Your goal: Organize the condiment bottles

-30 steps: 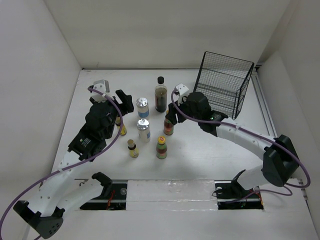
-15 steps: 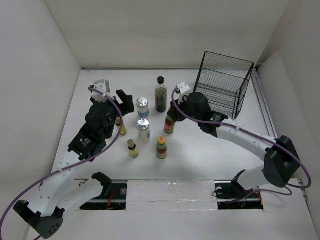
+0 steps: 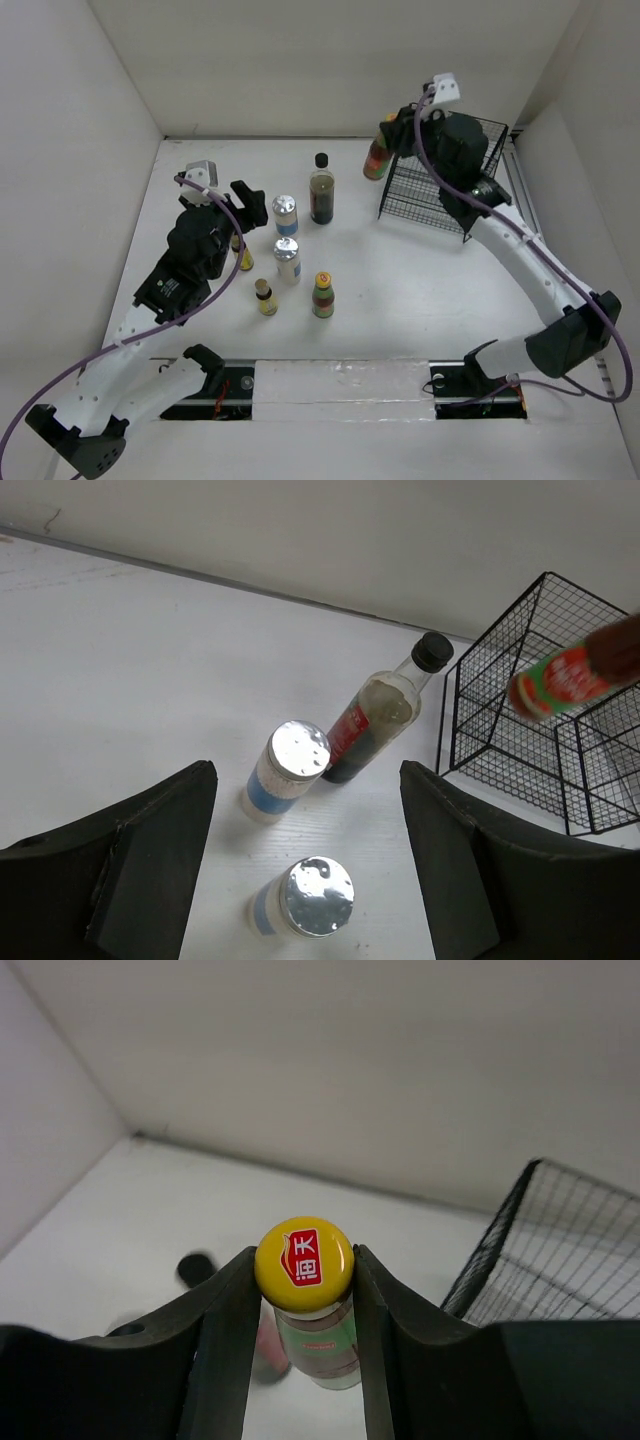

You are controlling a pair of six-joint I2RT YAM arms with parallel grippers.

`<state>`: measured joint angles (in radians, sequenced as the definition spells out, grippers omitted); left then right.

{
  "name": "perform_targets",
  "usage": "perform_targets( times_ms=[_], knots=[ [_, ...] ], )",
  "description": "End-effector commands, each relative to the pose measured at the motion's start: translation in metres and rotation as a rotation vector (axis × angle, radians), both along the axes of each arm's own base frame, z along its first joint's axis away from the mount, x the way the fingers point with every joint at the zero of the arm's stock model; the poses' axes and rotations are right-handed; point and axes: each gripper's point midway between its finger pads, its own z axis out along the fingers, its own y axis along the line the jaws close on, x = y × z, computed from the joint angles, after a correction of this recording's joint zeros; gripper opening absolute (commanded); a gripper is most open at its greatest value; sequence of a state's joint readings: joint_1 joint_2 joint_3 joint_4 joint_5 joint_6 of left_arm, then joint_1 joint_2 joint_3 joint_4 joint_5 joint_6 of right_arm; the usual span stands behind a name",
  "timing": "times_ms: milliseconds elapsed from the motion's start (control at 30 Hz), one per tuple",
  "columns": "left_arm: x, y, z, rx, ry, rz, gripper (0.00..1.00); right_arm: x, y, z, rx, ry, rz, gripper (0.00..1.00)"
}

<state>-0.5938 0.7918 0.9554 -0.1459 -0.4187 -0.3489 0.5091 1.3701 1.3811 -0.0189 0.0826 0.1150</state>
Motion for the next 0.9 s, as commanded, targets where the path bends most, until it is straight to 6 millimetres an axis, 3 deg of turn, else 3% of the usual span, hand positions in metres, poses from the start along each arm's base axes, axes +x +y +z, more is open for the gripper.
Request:
perform_targets(
  times_ms=[0,167,200,267,333,367,433,533,700,867],
  knots=[
    [-0.001,0.001,0.011,-0.032,-0.045,0.0,0.7,0.029,-0.037,0.097,0.097,-0.253,-0.112,0.08],
    [0.001,0.0,0.008,-0.026,-0.036,0.0,0.7,0.078,-0.08,0.121,0.085,-0.285,-0.2,0.08],
    [0.001,0.0,0.008,-0.026,-0.036,0.0,0.7,0.079,-0.086,0.144,0.099,-0.326,-0.213,0.08],
    [0.001,0.0,0.008,-0.026,-0.036,0.0,0.7,0.104,-0.089,0.13,0.067,-0.282,-0.223,0.08],
    [0.002,0.002,0.009,-0.025,-0.036,0.011,0.7,0.113,-0.103,0.144,0.076,-0.314,-0.26,0.08],
    [0.002,0.002,0.009,-0.025,-0.036,0.011,0.7,0.125,-0.105,0.132,0.055,-0.287,-0.27,0.08],
    [0.002,0.002,0.009,-0.025,-0.036,0.011,0.7,0.131,-0.12,0.143,0.058,-0.308,-0.298,0.08],
    [0.002,0.002,0.009,-0.025,-0.036,0.011,0.7,0.145,-0.132,0.14,0.052,-0.305,-0.323,0.08],
    [0.002,0.002,0.009,-0.025,-0.036,0.011,0.7,0.156,-0.136,0.128,0.041,-0.276,-0.334,0.08],
    [0.004,0.0,0.006,-0.02,-0.029,0.011,0.7,0.166,-0.138,0.098,0.025,-0.221,-0.353,0.08]
  ],
)
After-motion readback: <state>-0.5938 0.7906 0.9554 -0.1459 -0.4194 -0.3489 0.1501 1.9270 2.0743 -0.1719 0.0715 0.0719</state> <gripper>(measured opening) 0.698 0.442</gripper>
